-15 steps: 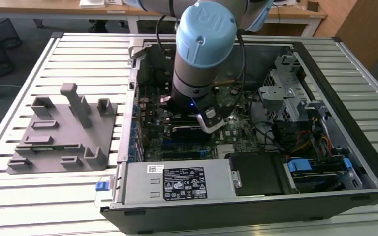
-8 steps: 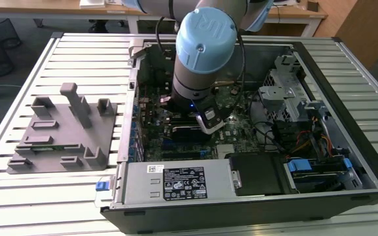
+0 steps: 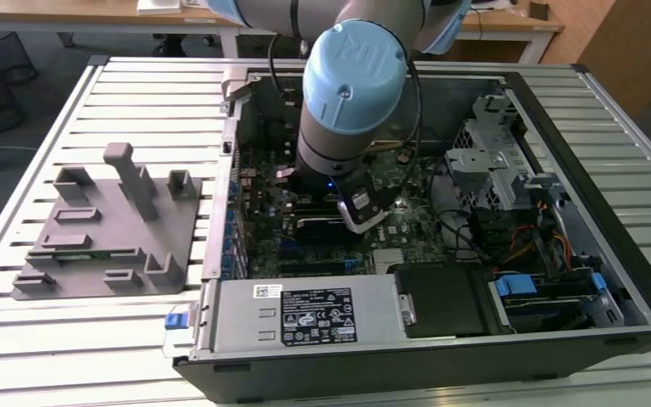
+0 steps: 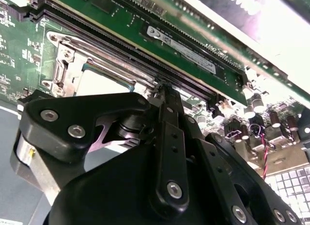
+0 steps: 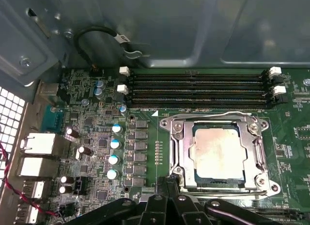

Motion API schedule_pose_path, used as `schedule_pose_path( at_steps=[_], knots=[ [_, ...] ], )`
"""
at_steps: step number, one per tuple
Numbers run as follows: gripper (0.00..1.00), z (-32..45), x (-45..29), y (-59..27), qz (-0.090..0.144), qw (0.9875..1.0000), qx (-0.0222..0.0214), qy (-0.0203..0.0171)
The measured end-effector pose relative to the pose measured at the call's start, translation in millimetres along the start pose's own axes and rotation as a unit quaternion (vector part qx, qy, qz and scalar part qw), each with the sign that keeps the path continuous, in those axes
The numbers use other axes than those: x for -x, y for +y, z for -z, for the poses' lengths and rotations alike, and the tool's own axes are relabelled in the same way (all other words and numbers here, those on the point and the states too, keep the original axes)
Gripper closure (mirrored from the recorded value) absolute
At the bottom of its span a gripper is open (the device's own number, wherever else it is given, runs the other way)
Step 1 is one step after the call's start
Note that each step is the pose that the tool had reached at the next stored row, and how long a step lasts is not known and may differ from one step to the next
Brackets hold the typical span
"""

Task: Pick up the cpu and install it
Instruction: 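Install the second cpu locking lever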

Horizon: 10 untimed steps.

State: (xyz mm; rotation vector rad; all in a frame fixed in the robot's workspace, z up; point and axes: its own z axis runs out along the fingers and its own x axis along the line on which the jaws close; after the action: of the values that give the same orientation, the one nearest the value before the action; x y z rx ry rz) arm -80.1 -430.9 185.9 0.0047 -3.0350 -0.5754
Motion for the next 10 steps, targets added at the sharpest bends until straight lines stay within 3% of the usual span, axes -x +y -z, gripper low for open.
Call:
schedule_pose_path(
  at_steps=[6, 10],
  knots=[
    [0.89, -0.8, -2.8, 0.3, 0.0, 1.0, 0.0006, 0.0],
    [0.89, -2.3, -3.0, 0.6, 0.0, 1.0, 0.0037, 0.0]
  ],
)
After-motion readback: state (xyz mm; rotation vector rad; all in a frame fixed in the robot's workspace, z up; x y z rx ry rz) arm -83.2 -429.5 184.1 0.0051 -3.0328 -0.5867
